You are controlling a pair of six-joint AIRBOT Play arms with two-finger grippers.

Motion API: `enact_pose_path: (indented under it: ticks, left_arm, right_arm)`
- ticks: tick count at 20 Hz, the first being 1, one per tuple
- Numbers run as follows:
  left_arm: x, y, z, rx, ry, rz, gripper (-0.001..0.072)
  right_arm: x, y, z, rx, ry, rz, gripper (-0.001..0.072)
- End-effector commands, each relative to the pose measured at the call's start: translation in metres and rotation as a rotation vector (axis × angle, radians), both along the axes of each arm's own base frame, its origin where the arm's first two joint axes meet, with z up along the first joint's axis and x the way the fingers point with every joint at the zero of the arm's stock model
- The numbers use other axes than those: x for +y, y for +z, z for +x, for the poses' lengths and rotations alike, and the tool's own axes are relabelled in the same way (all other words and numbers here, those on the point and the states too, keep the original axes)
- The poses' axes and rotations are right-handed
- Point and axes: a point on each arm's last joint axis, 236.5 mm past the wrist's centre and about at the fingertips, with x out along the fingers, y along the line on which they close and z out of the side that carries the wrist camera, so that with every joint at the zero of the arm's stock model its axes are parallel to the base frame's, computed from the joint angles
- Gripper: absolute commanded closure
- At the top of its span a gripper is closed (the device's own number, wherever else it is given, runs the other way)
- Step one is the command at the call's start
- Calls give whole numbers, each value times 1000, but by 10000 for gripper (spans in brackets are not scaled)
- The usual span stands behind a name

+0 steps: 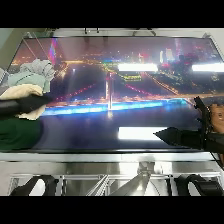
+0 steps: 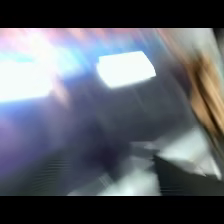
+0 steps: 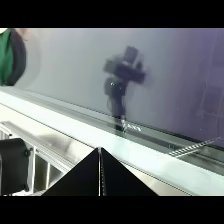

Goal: Fold the shirts.

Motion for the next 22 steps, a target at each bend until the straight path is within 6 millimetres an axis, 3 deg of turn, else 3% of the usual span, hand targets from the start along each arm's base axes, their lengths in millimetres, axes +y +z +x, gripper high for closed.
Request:
enact_pose_path:
  ticks: [1,3,4,6,10,13,16,17,18,20,21,22]
  left_arm:
    - [113,40,78,-139,233,150,-10]
    - [148,34,134,-149,260,174,-10]
    - [163,16,163,-128,260,210,-9]
    - [182,-41,220,-52,228,282,-8]
    - [189,-150,308,38,200,353,-7]
    - [196,-210,348,-17,336,371,-7]
    - [191,-242,360,-66,394,427,19]
    - [185,-245,362,-72,376,437,85]
    - [179,-246,364,-73,359,436,214]
    - [170,-234,366,-78,327,425,616]
    - [164,-220,366,-83,309,410,698]
    - [158,-199,365,-101,293,396,694]
  right_arm:
    - [0,0,0,-11,9,-5,695]
    - [0,0,0,-11,9,-5,695]
    - [0,0,2,-16,2,-5,695]
    - [-5,3,14,-50,-41,-8,695]
    - [-7,4,19,-64,-59,-11,695]
    - [-7,4,19,-67,-61,-11,695]
    - [-7,3,20,-73,-52,-17,695]
    - [-7,3,20,-73,-52,-16,695]
    - [-7,3,20,-73,-52,-17,695]
    - [-7,3,20,-74,-52,-17,695]
    - [-7,3,20,-74,-52,-17,695]
    - [-7,3,20,-74,-52,-17,695]
